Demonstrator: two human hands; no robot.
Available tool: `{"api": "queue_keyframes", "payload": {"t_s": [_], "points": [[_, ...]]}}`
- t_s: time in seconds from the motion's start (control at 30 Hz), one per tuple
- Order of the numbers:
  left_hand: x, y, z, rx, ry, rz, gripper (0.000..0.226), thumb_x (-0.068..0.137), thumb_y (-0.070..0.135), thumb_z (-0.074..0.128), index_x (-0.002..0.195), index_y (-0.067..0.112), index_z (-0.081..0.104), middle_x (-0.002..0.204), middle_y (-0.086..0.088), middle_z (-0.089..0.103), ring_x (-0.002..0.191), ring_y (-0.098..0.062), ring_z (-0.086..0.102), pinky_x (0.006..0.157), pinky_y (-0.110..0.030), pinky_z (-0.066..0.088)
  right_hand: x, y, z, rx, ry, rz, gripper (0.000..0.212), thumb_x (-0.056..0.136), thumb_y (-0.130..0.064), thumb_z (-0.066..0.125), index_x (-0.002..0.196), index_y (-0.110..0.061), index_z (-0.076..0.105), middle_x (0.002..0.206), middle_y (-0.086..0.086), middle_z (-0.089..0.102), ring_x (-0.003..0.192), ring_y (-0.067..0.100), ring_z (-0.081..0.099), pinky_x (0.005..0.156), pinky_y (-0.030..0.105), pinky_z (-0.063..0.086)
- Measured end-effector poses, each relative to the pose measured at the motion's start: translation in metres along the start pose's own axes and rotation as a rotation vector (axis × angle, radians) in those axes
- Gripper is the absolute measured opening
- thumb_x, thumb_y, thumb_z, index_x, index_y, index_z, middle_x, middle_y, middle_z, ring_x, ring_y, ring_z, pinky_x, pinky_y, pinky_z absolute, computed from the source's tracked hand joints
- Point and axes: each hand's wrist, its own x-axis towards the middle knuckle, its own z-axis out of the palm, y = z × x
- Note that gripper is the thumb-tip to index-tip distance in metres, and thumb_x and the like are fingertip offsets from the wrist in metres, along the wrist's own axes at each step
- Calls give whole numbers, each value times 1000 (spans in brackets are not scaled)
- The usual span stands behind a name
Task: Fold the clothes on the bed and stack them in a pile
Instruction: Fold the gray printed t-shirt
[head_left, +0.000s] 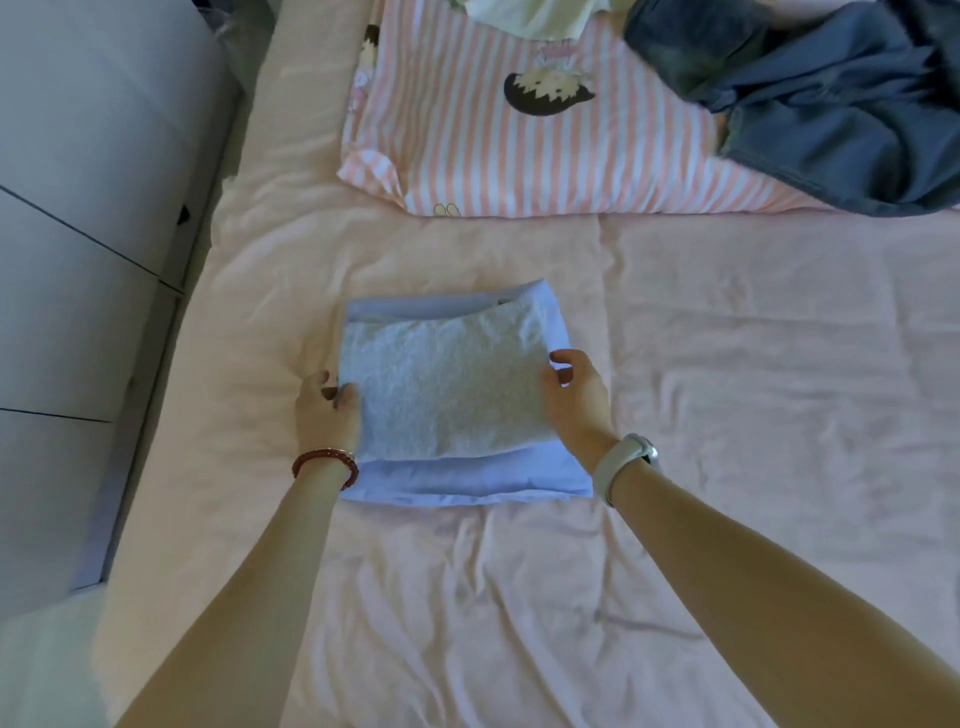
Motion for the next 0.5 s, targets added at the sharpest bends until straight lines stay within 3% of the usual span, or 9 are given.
{"api": "queue_keyframes", "payload": {"t_s": [0.07, 0.1, 0.2, 0.27, 0.3, 0.4, 0.43, 0.5], "points": [[-3, -12, 4, 276, 88, 57, 51, 89, 12, 51, 137, 4, 38, 136, -23, 40, 122, -39, 39, 97, -44, 33, -6, 14, 10, -423, 32, 3, 41, 92, -13, 43, 133, -13, 42, 124, 7, 49, 110, 29, 48, 90, 38, 39], [-8, -17, 7, 388, 107, 195, 54, 87, 12, 54, 139, 6, 38, 142, -21, 36, 128, -39, 34, 101, -49, 28, -11, 21, 14, -588, 100, -107, 45, 90, -9, 45, 134, -12, 42, 131, 10, 45, 116, 32, 45, 95, 41, 35], [-18, -23, 24, 602, 45, 631, 51, 88, 19, 56, 137, 13, 45, 145, -19, 37, 134, -42, 30, 104, -61, 22, -18, 29, 23, -817, 211, -669, 50, 76, -1, 58, 126, -7, 56, 128, 17, 55, 118, 36, 53, 99, 55, 38], [-17, -25, 35, 734, -98, 653, 53, 92, 34, 46, 143, 22, 35, 151, -15, 26, 139, -39, 19, 107, -61, 15, -14, 33, 29, -979, 125, -831, 49, 79, -8, 59, 128, -12, 56, 135, 16, 51, 124, 35, 49, 100, 60, 36], [-15, -30, 40, 802, -181, 608, 55, 95, 40, 39, 146, 27, 25, 155, -11, 14, 142, -35, 9, 110, -59, 10, -11, 35, 31, -1049, 17, -784, 49, 86, -16, 55, 135, -17, 49, 143, 14, 43, 131, 34, 41, 104, 59, 32], [-7, -49, 46, 901, -348, 515, 57, 95, 49, 25, 147, 34, 6, 156, 0, -9, 142, -25, -12, 113, -53, 2, -2, 51, 27, -1190, -286, -527, 53, 100, -37, 26, 149, -31, 8, 158, 3, 0, 145, 22, 3, 114, 51, 9], [-7, -48, 46, 919, -373, 506, 57, 95, 50, 24, 146, 35, 4, 156, 1, -12, 141, -25, -14, 113, -52, 1, 0, 55, 25, -1209, -332, -500, 52, 101, -38, 22, 149, -32, 3, 158, 0, -6, 145, 20, -3, 114, 51, 7], [-7, -36, 42, 956, -400, 478, 55, 95, 49, 26, 145, 36, 7, 155, 1, -10, 141, -25, -13, 112, -54, 3, -1, 53, 17, -1173, -362, -506, 50, 101, -34, 24, 149, -27, 12, 158, -1, -1, 145, 16, -1, 114, 49, 9]]}}
